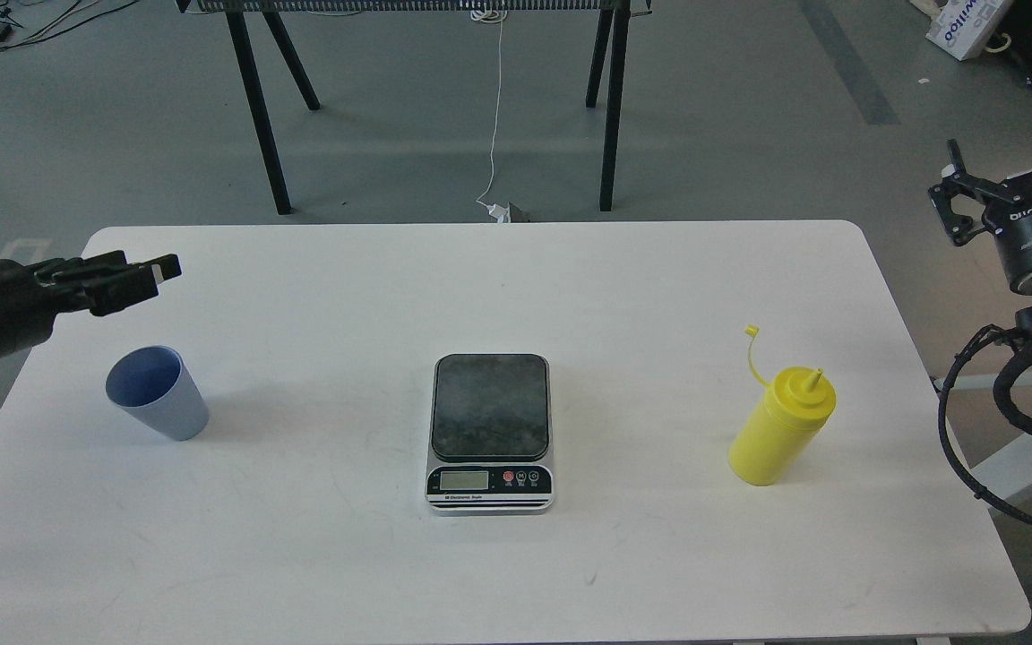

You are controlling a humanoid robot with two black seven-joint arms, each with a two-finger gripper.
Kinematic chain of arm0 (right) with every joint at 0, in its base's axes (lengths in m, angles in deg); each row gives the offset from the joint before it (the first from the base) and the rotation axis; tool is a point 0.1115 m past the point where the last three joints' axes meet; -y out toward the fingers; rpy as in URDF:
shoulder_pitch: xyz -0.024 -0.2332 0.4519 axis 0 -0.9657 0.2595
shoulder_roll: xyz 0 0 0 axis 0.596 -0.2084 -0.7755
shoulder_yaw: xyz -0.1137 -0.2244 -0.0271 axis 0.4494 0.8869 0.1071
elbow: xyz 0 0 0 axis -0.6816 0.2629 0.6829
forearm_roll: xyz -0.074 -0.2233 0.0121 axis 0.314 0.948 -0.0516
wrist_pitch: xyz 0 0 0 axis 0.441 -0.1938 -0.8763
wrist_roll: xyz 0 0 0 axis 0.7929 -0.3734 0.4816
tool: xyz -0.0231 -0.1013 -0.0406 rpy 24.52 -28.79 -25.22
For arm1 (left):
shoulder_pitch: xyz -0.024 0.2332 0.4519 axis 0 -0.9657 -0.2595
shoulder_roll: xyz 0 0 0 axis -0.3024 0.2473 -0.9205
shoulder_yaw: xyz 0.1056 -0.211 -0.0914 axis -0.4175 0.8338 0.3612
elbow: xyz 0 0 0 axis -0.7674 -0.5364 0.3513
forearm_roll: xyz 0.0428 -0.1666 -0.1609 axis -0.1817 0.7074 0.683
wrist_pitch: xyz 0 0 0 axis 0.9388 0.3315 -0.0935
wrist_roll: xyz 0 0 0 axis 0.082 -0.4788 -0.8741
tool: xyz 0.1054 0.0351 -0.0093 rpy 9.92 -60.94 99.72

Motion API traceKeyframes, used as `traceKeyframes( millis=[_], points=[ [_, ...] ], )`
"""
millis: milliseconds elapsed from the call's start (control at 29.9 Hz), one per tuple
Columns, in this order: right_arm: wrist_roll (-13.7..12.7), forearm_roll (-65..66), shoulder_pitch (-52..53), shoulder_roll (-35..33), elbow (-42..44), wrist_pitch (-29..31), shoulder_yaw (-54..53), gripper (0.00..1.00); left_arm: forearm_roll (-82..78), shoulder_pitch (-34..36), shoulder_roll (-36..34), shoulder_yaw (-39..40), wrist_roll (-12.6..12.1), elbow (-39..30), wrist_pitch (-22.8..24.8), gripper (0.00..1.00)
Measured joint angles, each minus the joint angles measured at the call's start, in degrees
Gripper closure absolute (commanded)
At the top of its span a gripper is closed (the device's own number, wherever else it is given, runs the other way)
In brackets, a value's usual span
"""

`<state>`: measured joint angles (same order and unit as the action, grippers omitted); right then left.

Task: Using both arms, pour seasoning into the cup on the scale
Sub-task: 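Reach the left gripper down to the blue cup and grasp it, then lift the blue cup with the left gripper and carry it over the scale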

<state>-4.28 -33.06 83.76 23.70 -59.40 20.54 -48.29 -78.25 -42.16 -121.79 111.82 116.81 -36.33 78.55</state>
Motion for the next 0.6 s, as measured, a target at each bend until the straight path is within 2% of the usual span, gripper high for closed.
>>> traceKeyframes(
  millis=[134,200,334,401,535,601],
  points=[
    [0.0,0.0,-0.4,0.0,-0.6,0.0,0.0,0.01,-2.4,0.1,0.9,-10.8,0.0,7.6,-11.1,0.3],
    [0.0,0.0,-0.5,-0.1,-0.7,0.0,0.0,0.01,-2.6,0.6,2.5,-15.2,0.0,11.2,-15.2,0.33],
    [-0.1,0.0,-0.5,-0.1,-0.8,0.0,0.0,0.01,-2.7,0.9,6.4,-19.7,0.0,17.0,-18.8,0.43],
    [-0.1,0.0,-0.5,-0.1,-0.8,0.0,0.0,0.01,-2.7,0.9,7.8,-20.9,0.0,18.4,-19.3,0.54],
    [0.0,0.0,-0.6,-0.1,-0.7,0.0,0.0,0.01,-2.7,1.0,9.6,-22.2,0.0,19.8,-19.5,0.83],
    [0.0,0.0,-0.6,-0.1,-0.7,0.0,0.0,0.01,-2.7,1.0,9.9,-22.4,0.0,20.4,-19.5,0.94]
  ],
)
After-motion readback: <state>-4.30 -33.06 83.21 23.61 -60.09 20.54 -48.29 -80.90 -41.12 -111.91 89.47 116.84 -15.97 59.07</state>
